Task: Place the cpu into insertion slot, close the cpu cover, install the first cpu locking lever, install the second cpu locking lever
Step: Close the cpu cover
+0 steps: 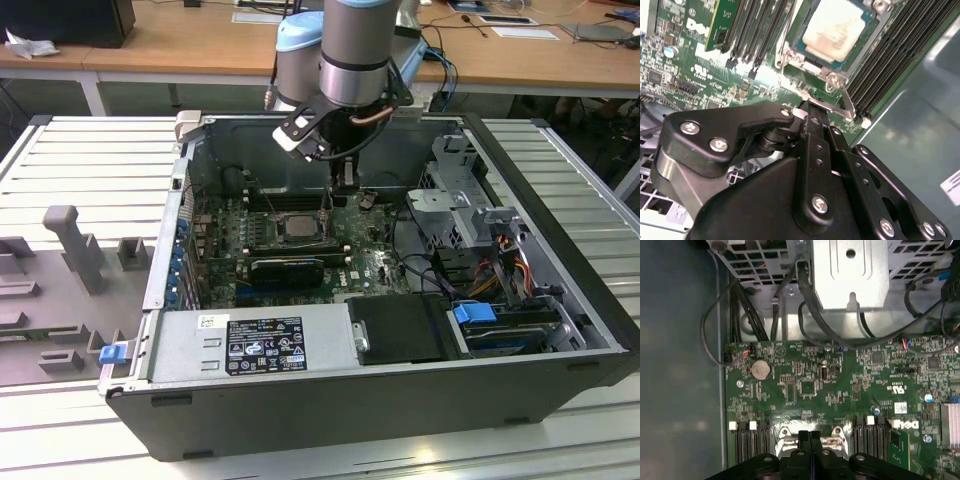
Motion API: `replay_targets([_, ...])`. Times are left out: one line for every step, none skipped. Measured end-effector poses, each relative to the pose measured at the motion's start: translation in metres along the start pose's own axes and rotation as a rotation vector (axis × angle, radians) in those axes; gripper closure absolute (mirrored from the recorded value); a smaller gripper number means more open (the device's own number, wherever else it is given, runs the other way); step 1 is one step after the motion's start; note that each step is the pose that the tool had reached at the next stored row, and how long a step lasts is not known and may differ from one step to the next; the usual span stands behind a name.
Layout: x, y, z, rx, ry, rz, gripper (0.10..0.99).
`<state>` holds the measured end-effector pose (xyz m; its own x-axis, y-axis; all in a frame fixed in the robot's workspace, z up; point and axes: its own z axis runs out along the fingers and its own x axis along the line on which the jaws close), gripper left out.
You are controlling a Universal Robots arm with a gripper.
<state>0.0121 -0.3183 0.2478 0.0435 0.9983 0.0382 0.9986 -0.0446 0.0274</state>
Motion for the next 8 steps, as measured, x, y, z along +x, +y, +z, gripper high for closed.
replay_targets([-0.0001, -0.0017, 0.0, 0.0, 0.0, 0.0, 0.98])
replay_targets([-0.0002, -0.0037, 0.0, 0.0, 0.0001, 0.0, 0.98])
replay_targets([-0.0003, -0.0057, 0.0, 0.0, -0.0001, 0.0, 0.98])
replay_targets([-0.0004, -0.0078, 0.0001, 0.0, -0.0001, 0.0, 0.98])
replay_targets([-0.0004, -0.0084, 0.0002, 0.0, -0.0001, 0.0, 0.98])
replay_targets([-0.0004, -0.0087, 0.0006, 0.0, 0.0002, 0.0, 0.98])
replay_targets([-0.0004, -0.0087, 0.0012, 0.0, 0.0003, 0.0, 0.98])
replay_targets([-0.0006, -0.0091, 0.0037, 0.0, 0.0, 0.0, 0.98])
